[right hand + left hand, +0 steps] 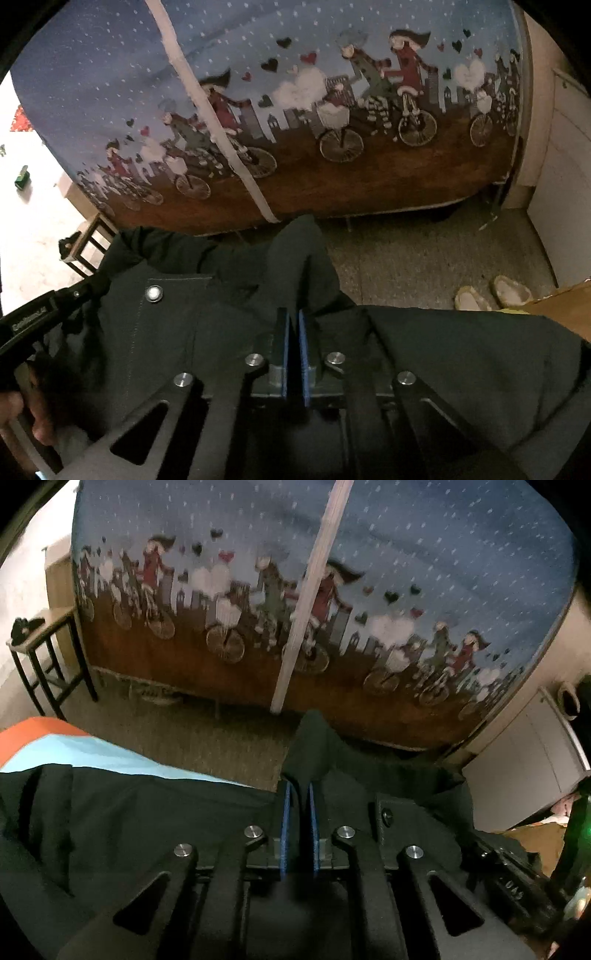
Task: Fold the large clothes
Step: 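Grasp the jacket hem with both tools and lift it toward the collar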
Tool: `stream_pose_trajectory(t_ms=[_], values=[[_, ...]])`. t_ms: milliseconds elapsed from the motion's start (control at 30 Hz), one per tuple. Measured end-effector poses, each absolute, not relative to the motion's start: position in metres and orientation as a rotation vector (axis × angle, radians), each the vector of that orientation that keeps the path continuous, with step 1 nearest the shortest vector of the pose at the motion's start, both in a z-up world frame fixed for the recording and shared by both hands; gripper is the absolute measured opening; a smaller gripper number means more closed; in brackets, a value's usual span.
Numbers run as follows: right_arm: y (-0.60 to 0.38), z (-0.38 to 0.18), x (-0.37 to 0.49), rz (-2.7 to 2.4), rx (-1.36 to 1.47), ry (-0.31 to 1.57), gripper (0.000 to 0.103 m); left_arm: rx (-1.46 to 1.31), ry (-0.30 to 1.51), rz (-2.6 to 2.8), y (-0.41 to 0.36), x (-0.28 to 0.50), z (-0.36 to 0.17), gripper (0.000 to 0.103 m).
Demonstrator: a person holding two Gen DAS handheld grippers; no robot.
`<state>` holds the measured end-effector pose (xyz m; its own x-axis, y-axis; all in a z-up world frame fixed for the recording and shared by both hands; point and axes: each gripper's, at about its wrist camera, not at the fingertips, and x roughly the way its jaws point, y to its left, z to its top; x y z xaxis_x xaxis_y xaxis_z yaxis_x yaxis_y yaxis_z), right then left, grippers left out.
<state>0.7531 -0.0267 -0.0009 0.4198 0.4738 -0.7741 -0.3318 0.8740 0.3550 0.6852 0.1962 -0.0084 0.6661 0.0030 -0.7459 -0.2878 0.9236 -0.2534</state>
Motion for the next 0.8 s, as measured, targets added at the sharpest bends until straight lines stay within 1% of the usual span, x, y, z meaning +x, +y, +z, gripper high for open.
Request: stream_pose_trajectory(t_ms=[167, 333, 367, 500, 633, 700, 800], values=[[-0.047, 0.043, 0.726, 0.570, 0.174, 0.902, 0.004, -0.372, 0.728, 0.136, 0.189, 0.651, 0.030, 0.005], [-0.068, 0.093, 0.665, 0.637, 0.116, 0.722, 0.003, -0.351, 0.655, 0.072, 0.179, 0.598, 0.068, 0.004], [-0.074, 0.104, 0.648, 0.642, 0.102, 0.683, 0.002, -0.358, 0.639, 0.055, 0.179, 0.584, 0.075, 0.004], [-0.088, 0.137, 0.594, 0.659, 0.037, 0.558, 0.002, -0.368, 0.642, -0.010, 0.172, 0.538, 0.083, 0.003], [-0.081, 0.143, 0.574, 0.671, -0.037, 0.581, 0.002, -0.354, 0.647, -0.009, 0.159, 0.525, 0.072, 0.002], [-0.076, 0.137, 0.573, 0.673, -0.068, 0.631, 0.002, -0.371, 0.650, 0.008, 0.159, 0.526, 0.067, 0.002], [-0.091, 0.141, 0.575, 0.639, 0.029, 0.638, 0.002, -0.379, 0.643, 0.014, 0.154, 0.522, 0.065, 0.002]])
